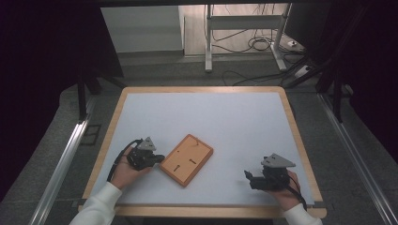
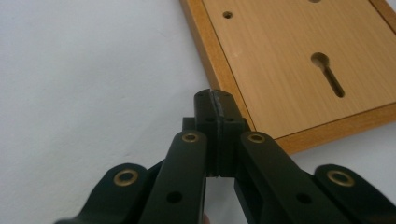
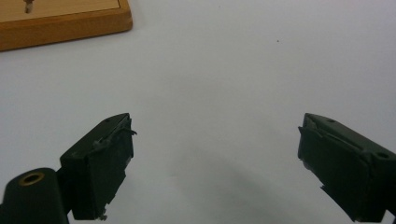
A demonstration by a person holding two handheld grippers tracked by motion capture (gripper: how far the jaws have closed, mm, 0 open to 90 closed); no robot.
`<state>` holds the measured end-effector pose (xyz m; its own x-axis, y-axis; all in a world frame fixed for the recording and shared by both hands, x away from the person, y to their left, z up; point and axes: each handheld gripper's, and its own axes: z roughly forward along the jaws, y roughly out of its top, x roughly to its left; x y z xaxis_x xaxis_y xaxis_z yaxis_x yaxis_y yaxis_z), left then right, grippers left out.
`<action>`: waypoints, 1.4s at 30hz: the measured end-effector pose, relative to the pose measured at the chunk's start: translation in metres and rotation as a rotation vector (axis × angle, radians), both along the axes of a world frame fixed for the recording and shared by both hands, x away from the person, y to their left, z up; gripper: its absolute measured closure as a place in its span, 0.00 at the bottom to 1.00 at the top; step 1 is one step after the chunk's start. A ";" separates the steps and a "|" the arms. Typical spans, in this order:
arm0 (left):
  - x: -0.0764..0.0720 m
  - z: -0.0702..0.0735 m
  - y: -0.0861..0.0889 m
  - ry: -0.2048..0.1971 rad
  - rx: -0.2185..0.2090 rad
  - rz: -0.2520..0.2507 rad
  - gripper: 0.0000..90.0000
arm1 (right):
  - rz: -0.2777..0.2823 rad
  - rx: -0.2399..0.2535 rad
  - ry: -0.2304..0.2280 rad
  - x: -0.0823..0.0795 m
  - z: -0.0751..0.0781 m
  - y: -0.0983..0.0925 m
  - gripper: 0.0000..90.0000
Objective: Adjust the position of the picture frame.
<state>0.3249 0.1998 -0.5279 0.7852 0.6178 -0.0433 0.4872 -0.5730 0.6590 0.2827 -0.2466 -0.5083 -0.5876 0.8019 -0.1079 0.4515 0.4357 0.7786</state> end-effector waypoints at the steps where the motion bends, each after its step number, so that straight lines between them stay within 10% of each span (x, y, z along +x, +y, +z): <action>1: -0.001 0.000 -0.001 0.000 0.000 -0.003 1.00 | 0.001 -0.001 0.000 0.000 0.000 0.000 0.12; 42: -0.018 0.001 -0.046 0.049 -0.085 -0.117 1.00 | 0.010 -0.017 0.003 0.000 -0.002 0.004 0.11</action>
<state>0.3072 0.1542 -0.5267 0.8470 0.5151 -0.1315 0.4535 -0.5710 0.6844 0.2824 -0.2427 -0.5105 -0.5962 0.7938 -0.1197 0.4493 0.4535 0.7697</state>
